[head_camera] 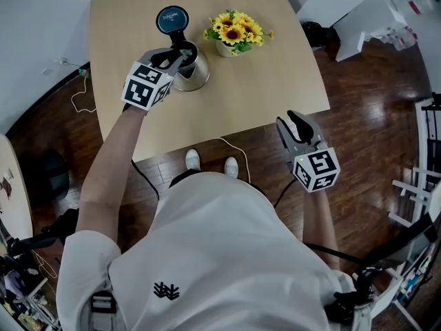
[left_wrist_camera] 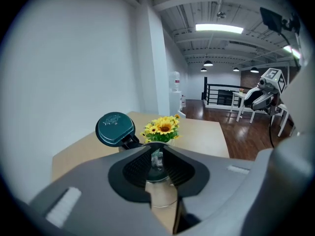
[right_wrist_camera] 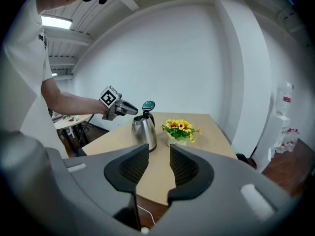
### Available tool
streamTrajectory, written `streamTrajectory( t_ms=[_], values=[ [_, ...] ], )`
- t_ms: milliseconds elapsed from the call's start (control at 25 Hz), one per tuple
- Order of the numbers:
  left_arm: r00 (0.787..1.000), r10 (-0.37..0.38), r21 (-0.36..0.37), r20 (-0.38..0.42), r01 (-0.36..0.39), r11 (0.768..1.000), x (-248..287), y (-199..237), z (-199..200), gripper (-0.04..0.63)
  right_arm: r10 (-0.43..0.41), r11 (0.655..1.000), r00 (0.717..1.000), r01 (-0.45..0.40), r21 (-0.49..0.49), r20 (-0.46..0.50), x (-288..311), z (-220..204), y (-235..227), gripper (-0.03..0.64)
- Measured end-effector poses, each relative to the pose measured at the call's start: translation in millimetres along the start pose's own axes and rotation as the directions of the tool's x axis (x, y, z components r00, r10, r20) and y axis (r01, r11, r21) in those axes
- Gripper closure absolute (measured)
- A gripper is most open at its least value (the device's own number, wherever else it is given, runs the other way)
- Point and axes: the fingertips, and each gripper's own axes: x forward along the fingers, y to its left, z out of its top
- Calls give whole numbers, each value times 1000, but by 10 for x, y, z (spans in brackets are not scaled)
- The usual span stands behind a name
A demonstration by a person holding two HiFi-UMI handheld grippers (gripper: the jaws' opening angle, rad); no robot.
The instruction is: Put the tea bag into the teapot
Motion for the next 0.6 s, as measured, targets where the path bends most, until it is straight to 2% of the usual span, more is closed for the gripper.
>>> streamTrajectory(
  t_ms=[160,320,480,600],
  values=[
    [996,41,-36,73,-39,999,-401,-199,180,535,45,999,999,-45,-2,25,-123,-3,24,486],
    [980,113,-85,164,-100,991,-1027,-627,228,535,109,994,993,-108,-14,53,-308,-57,73,491],
    [957,203,-169,210,-169,971,-1712,-1248,-2,535,190,981,979,-187,-45,77,-456,-128,175,502],
    [954,223,-246,201,-171,954,-2080,-1752,-297,535,228,973,971,-224,-58,73,-527,-253,271,499]
  ],
)
